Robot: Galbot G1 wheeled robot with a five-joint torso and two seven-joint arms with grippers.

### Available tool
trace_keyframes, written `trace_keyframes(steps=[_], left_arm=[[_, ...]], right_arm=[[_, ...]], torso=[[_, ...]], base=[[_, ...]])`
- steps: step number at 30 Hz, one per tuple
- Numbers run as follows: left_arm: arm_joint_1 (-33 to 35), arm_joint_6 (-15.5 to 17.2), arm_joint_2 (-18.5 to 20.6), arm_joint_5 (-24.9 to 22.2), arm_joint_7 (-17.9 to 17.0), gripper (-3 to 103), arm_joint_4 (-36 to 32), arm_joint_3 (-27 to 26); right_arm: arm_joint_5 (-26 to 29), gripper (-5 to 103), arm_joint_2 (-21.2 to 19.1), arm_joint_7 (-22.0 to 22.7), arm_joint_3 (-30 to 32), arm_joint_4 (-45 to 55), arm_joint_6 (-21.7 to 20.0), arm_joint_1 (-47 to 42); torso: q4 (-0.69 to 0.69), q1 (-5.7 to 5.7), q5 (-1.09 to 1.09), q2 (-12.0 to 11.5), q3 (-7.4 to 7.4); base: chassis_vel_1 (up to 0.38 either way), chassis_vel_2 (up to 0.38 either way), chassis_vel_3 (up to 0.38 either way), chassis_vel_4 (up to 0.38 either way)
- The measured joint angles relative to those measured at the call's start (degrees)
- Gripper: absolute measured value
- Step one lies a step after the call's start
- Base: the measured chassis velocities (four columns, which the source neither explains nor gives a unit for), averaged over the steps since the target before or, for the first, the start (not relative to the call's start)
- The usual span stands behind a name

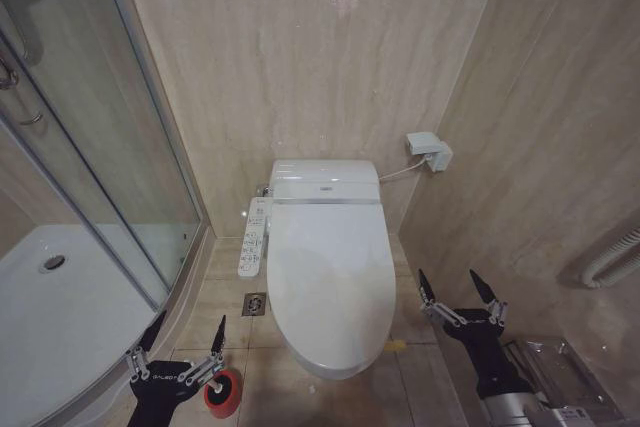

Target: Open the toilet lid, clean the toilet bowl with a toilet brush, close the toilet lid, and flush.

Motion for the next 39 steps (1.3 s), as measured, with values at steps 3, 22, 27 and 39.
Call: trace_keyframes(steps=[3, 22, 27, 39], left_arm=[[0.00, 0.00, 0.00, 0.00, 0.00, 100, 0.00, 0.00], [0.00, 0.00, 0.00, 0.00, 0.00, 100, 0.00, 0.00], [0.00, 0.00, 0.00, 0.00, 0.00, 100, 0.00, 0.00], [0.00, 0.00, 0.00, 0.00, 0.00, 100, 0.00, 0.00]], right_arm=[[0.00, 100, 0.00, 0.00, 0.00, 0.00, 0.00, 0.00], [0.00, 100, 0.00, 0.00, 0.00, 0.00, 0.00, 0.00], [0.00, 100, 0.00, 0.00, 0.00, 0.00, 0.00, 0.00], [0.00, 100, 0.00, 0.00, 0.00, 0.00, 0.00, 0.00]], torso=[[0.00, 0.00, 0.00, 0.00, 0.00], [0.00, 0.00, 0.00, 0.00, 0.00], [0.00, 0.00, 0.00, 0.00, 0.00], [0.00, 0.00, 0.00, 0.00, 0.00]], base=[[0.000, 0.000, 0.000, 0.000], [0.000, 0.000, 0.000, 0.000], [0.000, 0.000, 0.000, 0.000], [0.000, 0.000, 0.000, 0.000]])
